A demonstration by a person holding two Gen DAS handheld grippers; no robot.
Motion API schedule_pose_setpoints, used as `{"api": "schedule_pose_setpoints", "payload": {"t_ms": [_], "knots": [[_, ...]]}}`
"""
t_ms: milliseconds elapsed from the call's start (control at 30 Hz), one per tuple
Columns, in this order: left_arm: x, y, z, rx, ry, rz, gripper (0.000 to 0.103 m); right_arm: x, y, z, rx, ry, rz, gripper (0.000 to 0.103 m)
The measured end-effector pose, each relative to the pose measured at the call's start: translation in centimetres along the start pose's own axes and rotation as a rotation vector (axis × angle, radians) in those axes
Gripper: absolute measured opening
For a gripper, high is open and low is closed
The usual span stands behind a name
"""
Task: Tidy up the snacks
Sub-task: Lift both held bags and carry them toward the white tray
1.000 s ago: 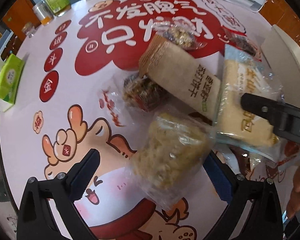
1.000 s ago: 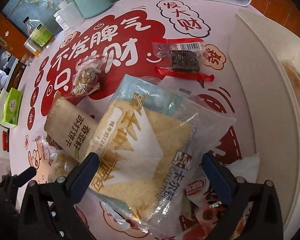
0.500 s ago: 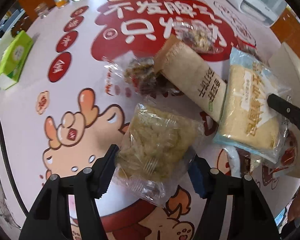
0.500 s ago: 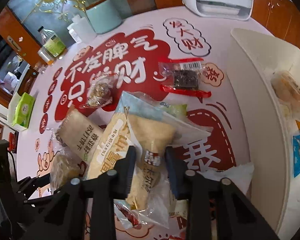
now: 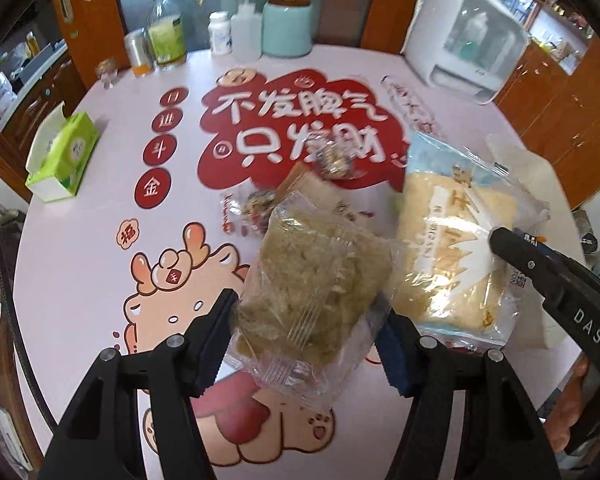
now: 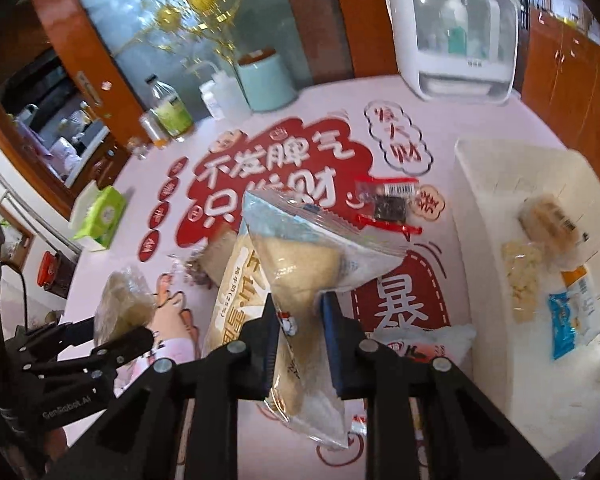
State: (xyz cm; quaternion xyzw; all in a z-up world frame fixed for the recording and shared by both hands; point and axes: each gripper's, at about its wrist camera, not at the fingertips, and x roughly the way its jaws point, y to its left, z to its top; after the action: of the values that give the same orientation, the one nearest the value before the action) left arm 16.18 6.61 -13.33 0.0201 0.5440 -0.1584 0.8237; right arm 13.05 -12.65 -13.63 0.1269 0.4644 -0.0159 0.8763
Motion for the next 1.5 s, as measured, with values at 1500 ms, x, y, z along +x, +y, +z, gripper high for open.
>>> {"api": "schedule_pose_setpoints", "payload": {"t_ms": [1500], "knots": [[-1.2,-31.8,0.9,0.234,-0.057,-0.11,0.064,-17.0,-23.7,-1.2,0.076,-0.202,-0.176,0.021]]}}
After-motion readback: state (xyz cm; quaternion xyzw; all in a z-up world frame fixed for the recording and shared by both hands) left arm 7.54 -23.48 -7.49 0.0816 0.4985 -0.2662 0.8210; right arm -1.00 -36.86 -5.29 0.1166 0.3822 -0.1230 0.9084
